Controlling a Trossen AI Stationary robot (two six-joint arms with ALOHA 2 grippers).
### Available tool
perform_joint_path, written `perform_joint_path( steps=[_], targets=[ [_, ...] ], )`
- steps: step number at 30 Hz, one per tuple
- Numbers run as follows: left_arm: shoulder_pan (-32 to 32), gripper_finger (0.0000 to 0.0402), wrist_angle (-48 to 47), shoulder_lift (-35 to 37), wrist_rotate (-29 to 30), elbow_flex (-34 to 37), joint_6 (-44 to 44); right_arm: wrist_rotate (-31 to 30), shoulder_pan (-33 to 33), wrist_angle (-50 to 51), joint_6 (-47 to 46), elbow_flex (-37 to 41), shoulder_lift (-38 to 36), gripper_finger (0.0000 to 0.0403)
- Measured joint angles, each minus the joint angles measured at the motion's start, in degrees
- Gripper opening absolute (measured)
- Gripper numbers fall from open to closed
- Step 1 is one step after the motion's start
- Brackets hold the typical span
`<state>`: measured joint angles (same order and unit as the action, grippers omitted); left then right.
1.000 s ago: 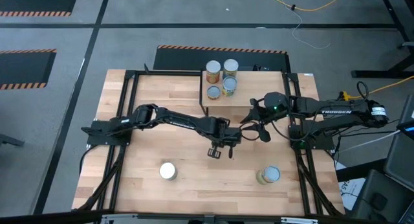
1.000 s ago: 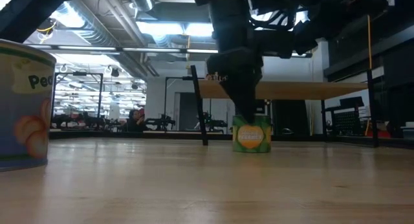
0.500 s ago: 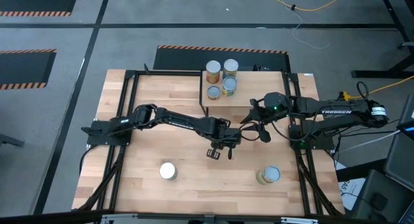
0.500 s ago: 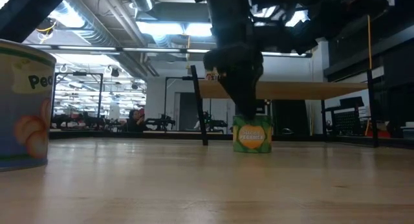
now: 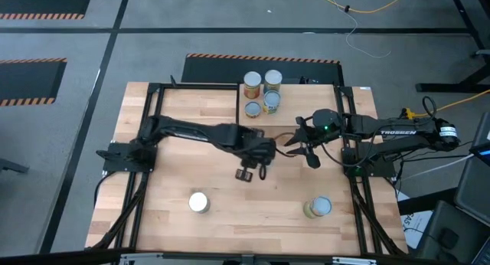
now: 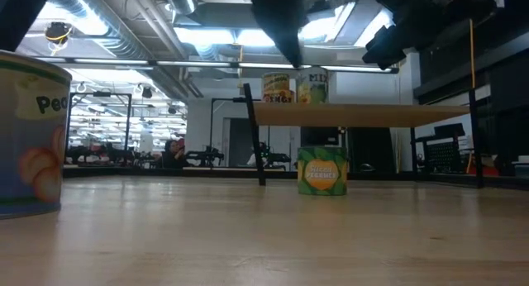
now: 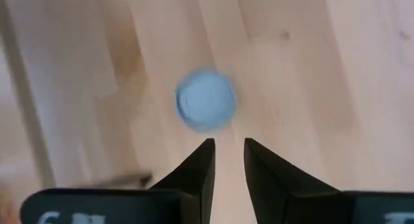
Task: Pick and place cans onto a shelf
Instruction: Put the blue canned peaches on the shelf
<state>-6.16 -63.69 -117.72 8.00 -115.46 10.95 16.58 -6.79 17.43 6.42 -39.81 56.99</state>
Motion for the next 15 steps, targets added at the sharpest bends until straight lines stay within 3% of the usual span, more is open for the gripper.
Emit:
perform_joint_path(
  steps=[7, 15],
  targets=[
    [-2.25, 0.0074, -11.14, 8.47, -3.1, -0.02, -12.56, -0.02, 0.0, 0.16, -0.09, 0.0, 0.04, 0.0141],
    [-11.14, 0.0074, -19.74, 13.82, -2.58, -0.02, -31.86, 0.01, 0.07, 0.19, -0.09, -0.04, 0.72, 0.0141]
  ],
)
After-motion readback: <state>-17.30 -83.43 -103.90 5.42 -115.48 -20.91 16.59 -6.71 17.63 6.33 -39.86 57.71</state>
